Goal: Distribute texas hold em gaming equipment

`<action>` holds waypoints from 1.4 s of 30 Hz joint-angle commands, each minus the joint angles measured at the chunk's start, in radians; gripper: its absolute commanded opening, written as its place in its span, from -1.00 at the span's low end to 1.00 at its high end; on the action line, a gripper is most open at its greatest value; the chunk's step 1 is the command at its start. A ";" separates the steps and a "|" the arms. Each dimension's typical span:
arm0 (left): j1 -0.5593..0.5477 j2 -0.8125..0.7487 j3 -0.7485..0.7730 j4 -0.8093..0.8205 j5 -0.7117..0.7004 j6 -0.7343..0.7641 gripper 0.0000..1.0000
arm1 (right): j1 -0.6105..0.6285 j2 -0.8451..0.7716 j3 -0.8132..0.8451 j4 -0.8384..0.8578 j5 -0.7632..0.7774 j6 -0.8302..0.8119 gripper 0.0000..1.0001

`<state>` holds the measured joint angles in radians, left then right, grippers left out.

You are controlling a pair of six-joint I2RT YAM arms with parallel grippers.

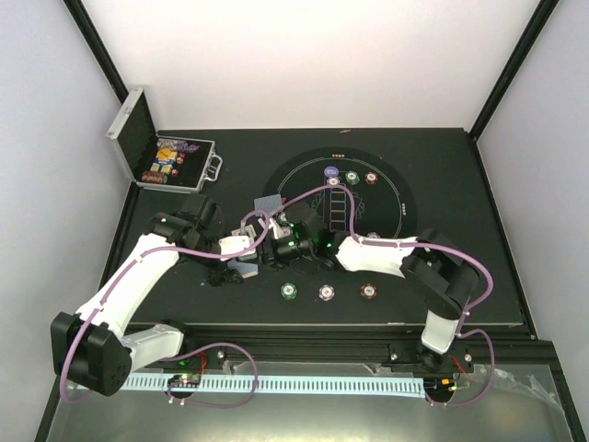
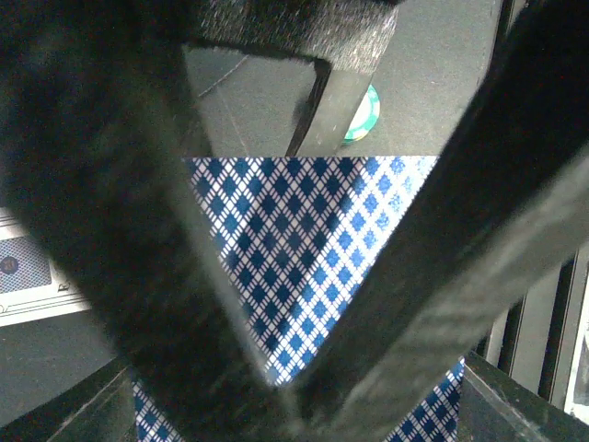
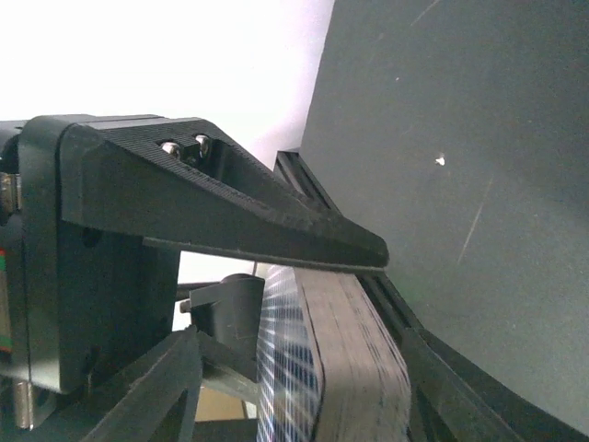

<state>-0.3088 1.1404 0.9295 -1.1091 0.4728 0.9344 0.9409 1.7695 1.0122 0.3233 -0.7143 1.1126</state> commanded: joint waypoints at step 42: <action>-0.004 -0.038 0.003 0.011 -0.048 0.038 -0.97 | -0.076 -0.115 -0.022 -0.325 0.016 -0.192 -0.66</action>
<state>-0.3145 1.1255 0.9260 -1.1126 0.4347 0.9588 0.8856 1.6855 1.0069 0.1177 -0.7357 0.9657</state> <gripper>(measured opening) 0.674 0.188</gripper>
